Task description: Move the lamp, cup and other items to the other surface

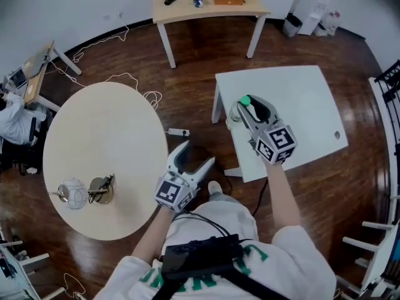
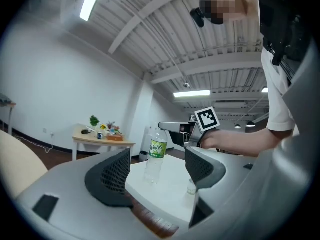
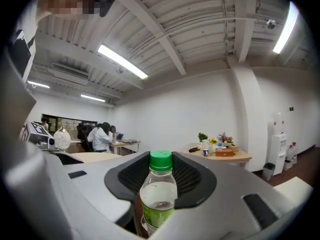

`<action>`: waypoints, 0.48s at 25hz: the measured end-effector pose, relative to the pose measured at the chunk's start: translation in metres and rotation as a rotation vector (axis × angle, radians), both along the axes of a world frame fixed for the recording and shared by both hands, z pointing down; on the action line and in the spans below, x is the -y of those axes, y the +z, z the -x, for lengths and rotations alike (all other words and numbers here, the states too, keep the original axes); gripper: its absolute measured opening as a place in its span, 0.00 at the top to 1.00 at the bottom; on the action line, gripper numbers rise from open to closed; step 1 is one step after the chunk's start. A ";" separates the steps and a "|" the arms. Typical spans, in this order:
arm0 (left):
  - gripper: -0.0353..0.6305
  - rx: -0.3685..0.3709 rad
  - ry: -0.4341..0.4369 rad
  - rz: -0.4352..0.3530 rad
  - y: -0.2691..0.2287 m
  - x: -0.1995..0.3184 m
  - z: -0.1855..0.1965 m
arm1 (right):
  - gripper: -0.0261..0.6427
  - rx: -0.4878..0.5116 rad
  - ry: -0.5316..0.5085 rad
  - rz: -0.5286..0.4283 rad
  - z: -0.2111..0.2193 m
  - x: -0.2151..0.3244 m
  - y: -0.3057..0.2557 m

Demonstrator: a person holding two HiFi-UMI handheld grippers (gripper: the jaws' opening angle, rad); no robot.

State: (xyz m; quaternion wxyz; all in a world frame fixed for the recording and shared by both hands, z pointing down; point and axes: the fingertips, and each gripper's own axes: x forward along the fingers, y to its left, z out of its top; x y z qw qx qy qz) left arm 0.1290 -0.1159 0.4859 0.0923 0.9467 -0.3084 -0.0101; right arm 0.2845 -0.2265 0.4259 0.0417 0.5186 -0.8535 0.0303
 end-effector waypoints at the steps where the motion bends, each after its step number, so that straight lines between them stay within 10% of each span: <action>1: 0.45 -0.001 -0.031 -0.002 -0.001 0.000 0.015 | 0.74 0.012 -0.033 0.001 0.021 0.002 -0.001; 12: 0.45 0.073 -0.435 -0.038 -0.016 -0.031 0.222 | 0.74 0.071 -0.424 0.023 0.281 0.002 0.025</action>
